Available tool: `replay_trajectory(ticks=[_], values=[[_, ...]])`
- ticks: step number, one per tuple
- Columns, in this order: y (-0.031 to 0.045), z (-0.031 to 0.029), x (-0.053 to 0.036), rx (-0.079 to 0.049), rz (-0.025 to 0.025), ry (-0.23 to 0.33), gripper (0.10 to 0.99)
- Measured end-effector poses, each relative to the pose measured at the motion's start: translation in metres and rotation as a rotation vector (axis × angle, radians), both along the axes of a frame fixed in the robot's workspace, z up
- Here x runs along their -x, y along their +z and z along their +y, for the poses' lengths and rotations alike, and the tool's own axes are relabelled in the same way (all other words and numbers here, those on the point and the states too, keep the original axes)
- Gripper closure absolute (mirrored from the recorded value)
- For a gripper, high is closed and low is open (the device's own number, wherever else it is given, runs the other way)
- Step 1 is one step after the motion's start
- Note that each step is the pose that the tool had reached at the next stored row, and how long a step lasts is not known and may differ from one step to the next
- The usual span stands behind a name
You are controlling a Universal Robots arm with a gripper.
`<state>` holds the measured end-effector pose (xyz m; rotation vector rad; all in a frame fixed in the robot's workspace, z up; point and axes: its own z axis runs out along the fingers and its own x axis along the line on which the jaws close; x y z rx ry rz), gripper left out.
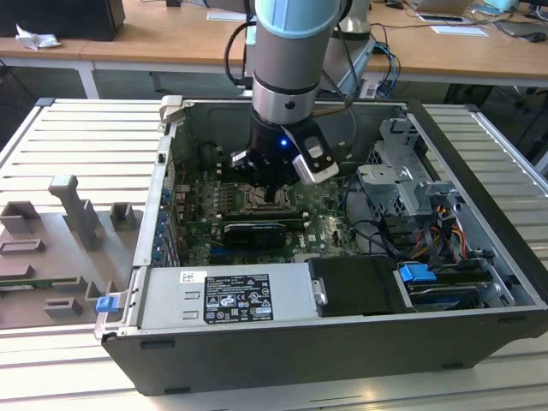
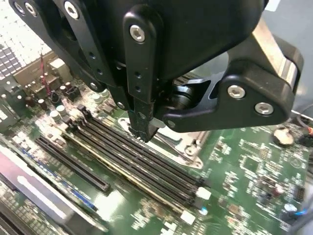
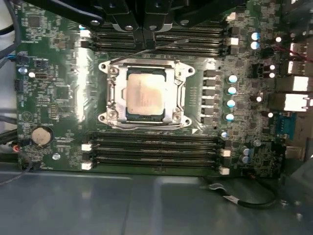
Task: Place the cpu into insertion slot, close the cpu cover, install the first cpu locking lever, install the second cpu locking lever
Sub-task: 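Install the second cpu locking lever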
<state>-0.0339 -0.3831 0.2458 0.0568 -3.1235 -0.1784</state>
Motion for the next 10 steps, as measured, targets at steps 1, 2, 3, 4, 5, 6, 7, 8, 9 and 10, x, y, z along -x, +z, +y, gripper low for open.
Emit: replay_trajectory(ticks=[1,2,3,4,5,6,7,8,9,10], values=[[-0.0007,0.0000,0.0059,0.000,0.0001,0.000,0.980],[-0.0038,-0.0001,0.0147,0.000,0.0001,0.000,0.980],[-0.0067,0.0001,0.0178,0.000,0.0000,0.000,0.980],[-0.0085,0.0002,0.0195,0.000,0.0000,0.000,0.980],[-0.0107,0.0003,0.0207,0.000,0.0001,0.000,0.980],[-0.0137,0.0004,0.0209,0.000,0.0000,0.000,0.980],[-0.0155,0.0002,0.0209,-0.006,0.0002,0.000,0.980],[-0.0164,0.0001,0.0209,-0.014,0.0002,0.000,0.980],[-0.0168,-0.0003,0.0210,-0.024,0.0001,0.000,0.980],[-0.0171,-0.0012,0.0211,-0.036,0.0001,0.000,0.980]])
